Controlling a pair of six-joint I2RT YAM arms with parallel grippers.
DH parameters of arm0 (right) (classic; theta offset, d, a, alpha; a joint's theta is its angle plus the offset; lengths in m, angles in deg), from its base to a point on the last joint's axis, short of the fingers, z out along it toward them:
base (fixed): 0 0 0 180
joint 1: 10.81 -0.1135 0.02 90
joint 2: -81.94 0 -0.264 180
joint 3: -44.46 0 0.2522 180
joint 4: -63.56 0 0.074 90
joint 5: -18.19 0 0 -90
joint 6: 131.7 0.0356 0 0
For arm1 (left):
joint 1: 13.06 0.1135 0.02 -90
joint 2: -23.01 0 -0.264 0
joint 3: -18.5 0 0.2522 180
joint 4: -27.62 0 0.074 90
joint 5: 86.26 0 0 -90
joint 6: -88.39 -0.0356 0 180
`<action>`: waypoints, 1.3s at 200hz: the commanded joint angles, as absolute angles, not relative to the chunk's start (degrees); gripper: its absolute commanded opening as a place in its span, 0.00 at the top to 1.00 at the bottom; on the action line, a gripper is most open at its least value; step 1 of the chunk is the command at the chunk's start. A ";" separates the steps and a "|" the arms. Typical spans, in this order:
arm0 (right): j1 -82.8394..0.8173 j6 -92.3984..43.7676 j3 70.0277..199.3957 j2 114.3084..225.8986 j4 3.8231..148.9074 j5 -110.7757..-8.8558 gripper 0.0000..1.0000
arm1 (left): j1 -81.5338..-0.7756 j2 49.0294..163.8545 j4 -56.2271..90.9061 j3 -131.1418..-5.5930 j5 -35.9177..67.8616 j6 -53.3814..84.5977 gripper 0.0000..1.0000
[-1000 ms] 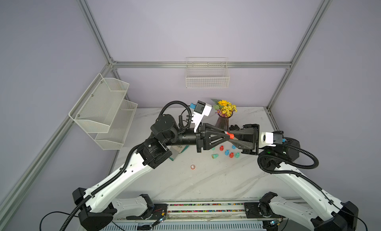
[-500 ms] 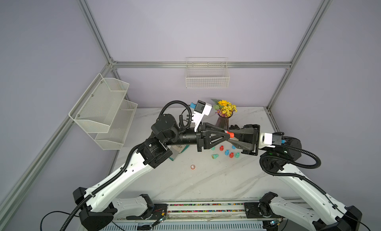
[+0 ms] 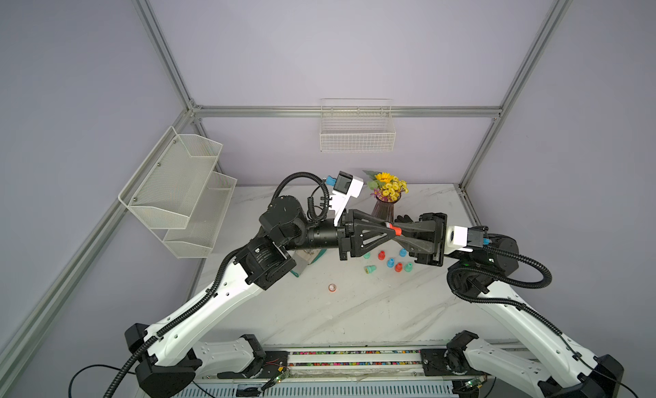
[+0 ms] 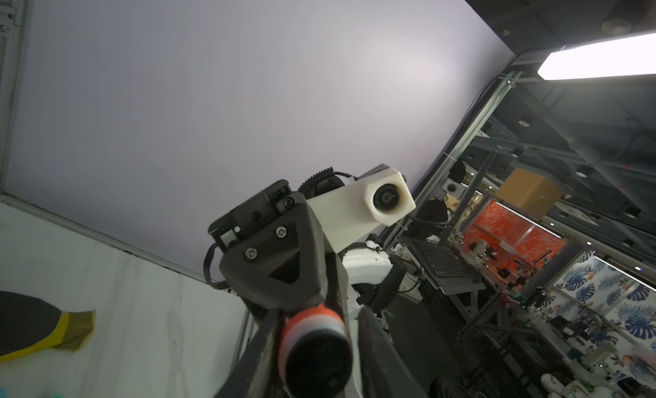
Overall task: Close the stamp cap
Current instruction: Pick up the stamp from the center of the board, then pick up the cover from the center of the board.
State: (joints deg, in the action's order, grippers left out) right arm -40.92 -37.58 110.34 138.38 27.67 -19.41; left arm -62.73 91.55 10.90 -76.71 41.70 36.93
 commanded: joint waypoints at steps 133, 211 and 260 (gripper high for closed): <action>-41.45 -26.18 116.55 134.66 92.07 -61.08 1.00 | -60.98 97.28 -43.46 -74.39 -5.41 32.53 0.40; -41.39 -25.57 113.50 133.27 91.52 -61.62 1.00 | -60.87 117.93 -45.03 -72.33 -3.46 36.65 0.46; -41.40 -25.13 113.07 133.08 91.91 -61.26 1.00 | -59.81 125.19 -44.45 -71.19 -4.43 37.24 0.52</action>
State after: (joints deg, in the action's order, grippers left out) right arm -41.16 -26.08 113.62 134.14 91.14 -60.63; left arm -60.96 124.77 -43.86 -71.27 -2.61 35.62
